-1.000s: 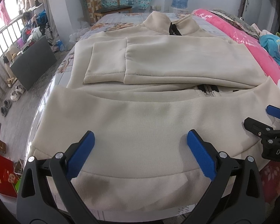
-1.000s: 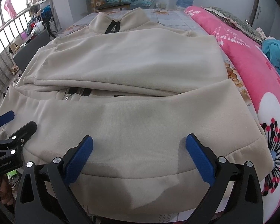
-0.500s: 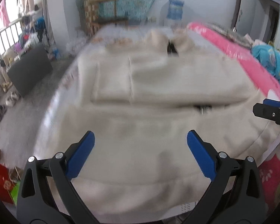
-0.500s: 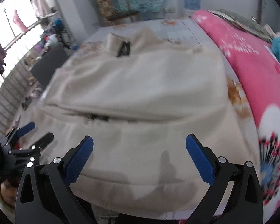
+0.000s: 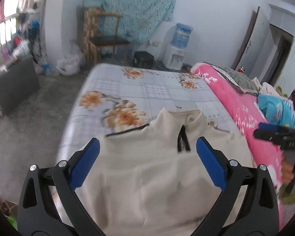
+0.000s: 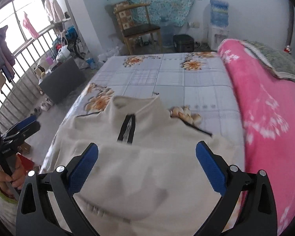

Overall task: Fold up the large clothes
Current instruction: 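Close both tools on the collar edge of the folded jacket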

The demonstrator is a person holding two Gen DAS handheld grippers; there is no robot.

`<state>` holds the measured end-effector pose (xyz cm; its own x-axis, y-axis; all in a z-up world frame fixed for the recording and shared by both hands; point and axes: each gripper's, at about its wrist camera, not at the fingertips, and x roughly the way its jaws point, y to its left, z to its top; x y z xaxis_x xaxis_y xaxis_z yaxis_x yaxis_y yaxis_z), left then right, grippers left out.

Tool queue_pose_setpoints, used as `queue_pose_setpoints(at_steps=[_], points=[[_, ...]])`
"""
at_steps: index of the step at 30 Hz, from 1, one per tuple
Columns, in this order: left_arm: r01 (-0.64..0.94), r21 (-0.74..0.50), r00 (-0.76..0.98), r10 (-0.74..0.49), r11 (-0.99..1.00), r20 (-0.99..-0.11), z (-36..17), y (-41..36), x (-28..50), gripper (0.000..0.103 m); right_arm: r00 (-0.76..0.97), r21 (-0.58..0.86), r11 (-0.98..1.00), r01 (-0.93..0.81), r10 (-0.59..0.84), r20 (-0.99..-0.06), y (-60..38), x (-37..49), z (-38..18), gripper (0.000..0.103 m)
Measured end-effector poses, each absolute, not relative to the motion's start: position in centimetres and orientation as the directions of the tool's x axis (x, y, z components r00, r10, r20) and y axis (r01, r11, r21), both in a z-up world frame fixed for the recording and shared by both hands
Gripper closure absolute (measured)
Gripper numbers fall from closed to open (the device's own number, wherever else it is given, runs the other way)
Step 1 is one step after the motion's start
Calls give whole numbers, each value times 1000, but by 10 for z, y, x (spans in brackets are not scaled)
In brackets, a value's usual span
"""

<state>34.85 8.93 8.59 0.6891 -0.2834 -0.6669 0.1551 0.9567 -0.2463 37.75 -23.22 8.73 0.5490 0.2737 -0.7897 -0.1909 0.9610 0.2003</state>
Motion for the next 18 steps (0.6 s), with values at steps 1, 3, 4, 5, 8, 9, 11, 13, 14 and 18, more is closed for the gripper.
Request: queue_pose_setpoints(at_steps=[1,3,4,5,8,9,11,13,14,18], points=[[153,-272,675,-301,950,-673,82,85,367,16,535,216,959,-183,281,-797,-232,391,83,6],[156,-321,641,-343,934,-686,71,75,401,20,511,237,958,-161,287,-810,-232,421,71,6],[153,-340,627,-357,928,-692,64,69,418,23,499,247,958,-144,286,-818,-233,439,63,8],[153,-356,616,-370,922,-695,58,64,428,24,486,255,958,-132,287,-826,-233,454,56,12],[141,-377,569,-387,915,-726,33,44,472,28,436,297,950,-93,307,-846,-236,494,31,19],[140,-384,550,-394,913,-737,25,38,484,28,424,310,947,-82,315,-849,-237,505,24,20],[126,-376,523,-383,918,-761,9,31,500,31,391,333,941,-59,329,-860,-239,525,6,27],[116,-370,504,-376,922,-778,-4,24,514,34,369,332,942,-56,328,-869,-236,537,-6,33],[111,-367,499,-371,923,-783,-9,21,518,43,358,326,944,-58,325,-875,-235,542,-11,39],[140,-356,488,-377,924,-787,-19,11,520,80,340,351,932,-91,360,-869,-232,542,-21,65]])
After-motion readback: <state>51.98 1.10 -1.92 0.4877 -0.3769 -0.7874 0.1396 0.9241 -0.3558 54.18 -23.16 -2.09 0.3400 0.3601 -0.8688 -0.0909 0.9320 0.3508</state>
